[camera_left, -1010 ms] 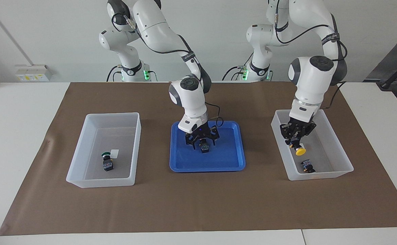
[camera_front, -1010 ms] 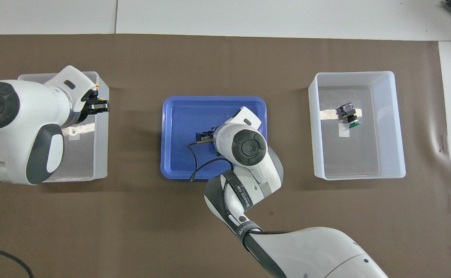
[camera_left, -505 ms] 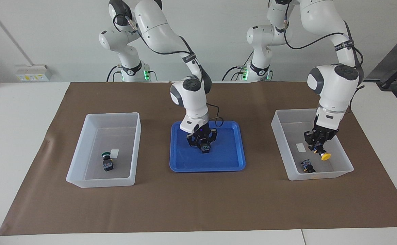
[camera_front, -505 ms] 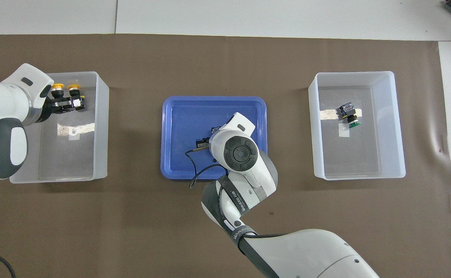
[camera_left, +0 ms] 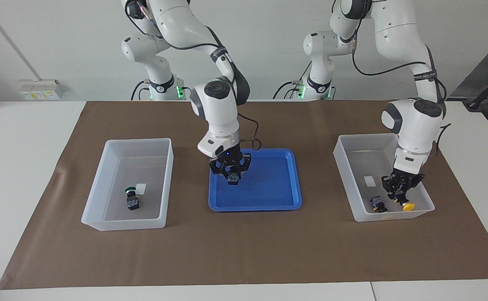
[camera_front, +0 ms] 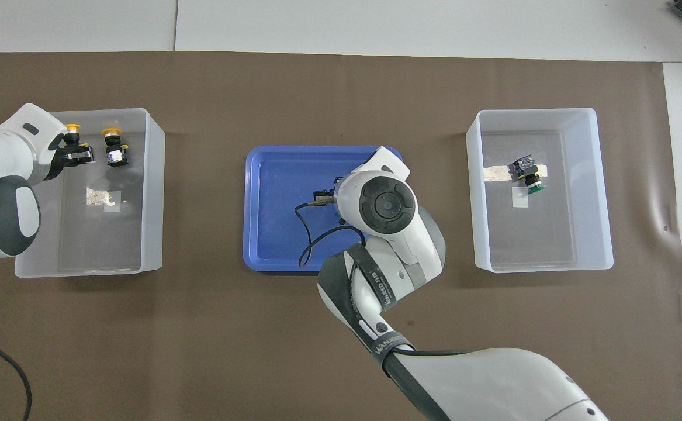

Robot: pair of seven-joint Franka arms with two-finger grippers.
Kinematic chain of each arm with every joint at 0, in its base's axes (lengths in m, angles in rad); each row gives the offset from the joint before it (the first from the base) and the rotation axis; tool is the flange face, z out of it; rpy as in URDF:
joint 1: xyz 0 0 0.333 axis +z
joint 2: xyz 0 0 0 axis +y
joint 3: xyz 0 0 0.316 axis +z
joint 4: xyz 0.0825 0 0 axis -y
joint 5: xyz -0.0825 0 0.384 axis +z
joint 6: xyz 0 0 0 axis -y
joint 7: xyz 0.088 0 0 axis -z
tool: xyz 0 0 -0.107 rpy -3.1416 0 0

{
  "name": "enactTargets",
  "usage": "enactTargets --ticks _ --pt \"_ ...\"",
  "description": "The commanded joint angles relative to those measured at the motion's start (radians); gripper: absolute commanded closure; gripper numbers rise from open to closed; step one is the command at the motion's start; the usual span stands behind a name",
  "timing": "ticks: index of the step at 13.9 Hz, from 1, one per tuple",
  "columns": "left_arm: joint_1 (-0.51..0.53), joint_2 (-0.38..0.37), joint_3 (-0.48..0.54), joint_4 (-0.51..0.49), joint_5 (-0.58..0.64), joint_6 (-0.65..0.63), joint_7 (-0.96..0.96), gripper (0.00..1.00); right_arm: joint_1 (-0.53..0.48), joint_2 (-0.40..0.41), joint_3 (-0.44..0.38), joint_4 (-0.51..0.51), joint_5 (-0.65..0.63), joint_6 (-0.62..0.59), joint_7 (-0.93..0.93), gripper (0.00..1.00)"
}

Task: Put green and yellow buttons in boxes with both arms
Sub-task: 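Release the yellow button in the box while the right gripper lifts the green button, then lower the green button into the right box and open the right gripper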

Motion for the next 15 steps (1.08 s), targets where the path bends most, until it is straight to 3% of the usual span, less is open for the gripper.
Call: enactTargets --ticks 1,5,6,7,9,13,15 --pt "0.004 0.025 -0.006 0.025 0.020 0.022 0.078 1.00 -0.114 -0.101 0.008 -0.039 -0.023 -0.120 -0.150 1.00" --pt "0.003 0.025 -0.006 0.017 0.020 0.010 0.109 1.00 -0.301 -0.170 0.010 -0.092 -0.023 -0.248 -0.462 1.00" --pt "-0.002 0.024 -0.006 0.010 0.019 0.005 0.108 0.93 -0.346 -0.193 0.011 -0.150 -0.022 -0.236 -0.527 1.00" --pt "-0.003 0.024 -0.006 0.008 0.019 0.003 0.108 0.77 -0.374 -0.222 0.013 -0.221 -0.022 -0.204 -0.570 1.00" --pt "-0.004 0.024 -0.006 0.008 0.019 0.003 0.102 0.67 -0.401 -0.262 0.011 -0.357 -0.022 -0.106 -0.623 1.00" --pt "-0.004 0.022 -0.006 0.007 0.019 0.003 0.100 0.60 -0.445 -0.244 0.013 -0.483 -0.019 0.063 -0.706 1.00" --pt "-0.005 0.022 -0.006 0.007 0.019 0.003 0.100 0.54 -0.446 -0.204 0.013 -0.494 -0.017 0.120 -0.706 0.97"
